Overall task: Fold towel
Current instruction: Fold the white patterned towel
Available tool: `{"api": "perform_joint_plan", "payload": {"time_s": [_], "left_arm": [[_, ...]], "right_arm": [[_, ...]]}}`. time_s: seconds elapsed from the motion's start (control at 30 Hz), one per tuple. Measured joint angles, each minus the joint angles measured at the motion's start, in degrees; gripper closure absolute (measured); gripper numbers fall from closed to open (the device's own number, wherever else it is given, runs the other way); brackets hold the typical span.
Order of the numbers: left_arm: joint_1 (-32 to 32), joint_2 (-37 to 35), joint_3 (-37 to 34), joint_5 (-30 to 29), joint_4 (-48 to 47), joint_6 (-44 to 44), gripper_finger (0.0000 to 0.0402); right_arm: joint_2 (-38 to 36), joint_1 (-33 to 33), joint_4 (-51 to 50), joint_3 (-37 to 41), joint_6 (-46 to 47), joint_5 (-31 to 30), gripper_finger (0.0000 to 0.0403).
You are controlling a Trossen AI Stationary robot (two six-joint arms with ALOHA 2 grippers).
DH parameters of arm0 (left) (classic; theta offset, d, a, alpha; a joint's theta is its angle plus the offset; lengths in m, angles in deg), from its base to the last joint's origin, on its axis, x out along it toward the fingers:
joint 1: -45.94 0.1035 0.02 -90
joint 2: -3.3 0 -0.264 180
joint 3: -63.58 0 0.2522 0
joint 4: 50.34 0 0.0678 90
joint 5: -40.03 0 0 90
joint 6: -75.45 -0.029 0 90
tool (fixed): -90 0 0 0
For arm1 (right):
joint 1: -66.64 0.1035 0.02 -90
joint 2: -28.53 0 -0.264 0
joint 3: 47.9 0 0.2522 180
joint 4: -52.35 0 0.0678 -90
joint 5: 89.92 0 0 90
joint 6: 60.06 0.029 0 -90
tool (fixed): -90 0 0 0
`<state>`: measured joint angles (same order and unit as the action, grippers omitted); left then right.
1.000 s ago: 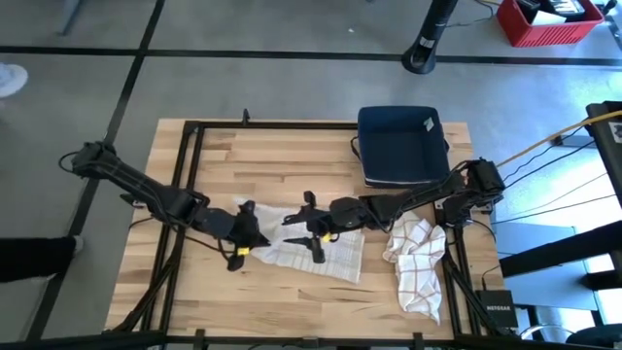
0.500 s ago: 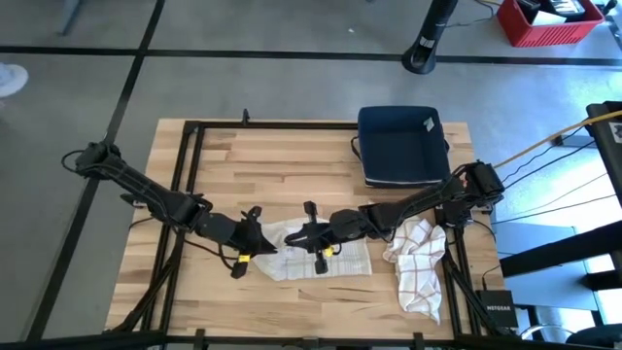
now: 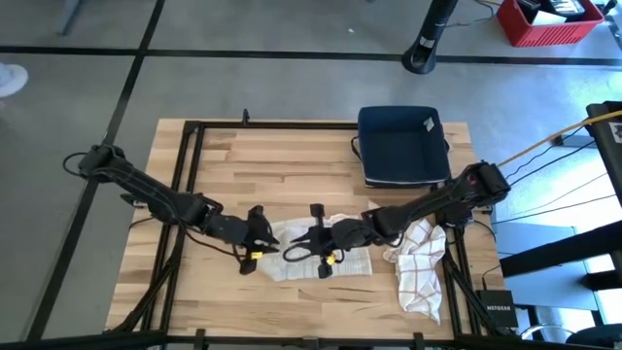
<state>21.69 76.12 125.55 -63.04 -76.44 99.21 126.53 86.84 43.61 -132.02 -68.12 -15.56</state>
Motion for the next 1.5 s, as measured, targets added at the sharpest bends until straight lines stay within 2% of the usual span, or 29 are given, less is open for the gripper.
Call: {"api": "perform_joint_plan", "payload": {"time_s": [0.2, 0.4, 0.5, 0.6, 0.8, 1.03, 1.13, 1.3, 1.5], "left_arm": [[0.0, -1.34, 0.0, 0.44, -10.31, 6.32, 0.0258], [-0.1, -1.34, 0.8, 2.94, -18.2, 12.24, 0.0256], [-0.13, -1.3, 0.96, 1.15, -20.07, 13.09, 0.0262], [-0.11, -0.5, 0.96, -1.66, -20.4, 11.43, 0.0265], [-0.13, 1.72, 0.96, -3.67, -19.93, 6.0, 0.0265], [0.41, 4.12, 0.98, -4.1, -18.12, 3.76, 0.0271], [0.42, 4.64, 0.98, -4.1, -18.43, 3.39, 0.0271], [0.42, 4.48, 0.96, -4.12, -18.38, 3.18, 0.0271], [0.79, 4.48, 0.96, -4.37, -17.64, 2.56, 0.0271]], "right_arm": [[-1.45, 3.2, -16.24, -8.72, 0.48, -6.72, 0.0395], [-1.62, 5.24, -20.0, -10.43, 0.15, -9.41, 0.0397], [-3.0, 6.93, -21.39, -10.37, -1.02, -12.48, 0.0399], [-5.49, 9.06, -21.78, -10.39, -1.2, -15.2, 0.0398], [-10.64, 14.59, -22.78, -10.39, -0.97, -15.75, 0.0399], [-17.13, 20.73, -25.49, -10.86, 0.66, -19.31, 0.0399], [-19.57, 22.74, -28.44, -12.07, 3.05, -22.63, 0.04], [-21.06, 23.38, -33.76, -14.45, 5.8, -24.23, 0.0398], [-21.1, 23.28, -35.66, -15.79, 6.34, -23.68, 0.0398]]}}
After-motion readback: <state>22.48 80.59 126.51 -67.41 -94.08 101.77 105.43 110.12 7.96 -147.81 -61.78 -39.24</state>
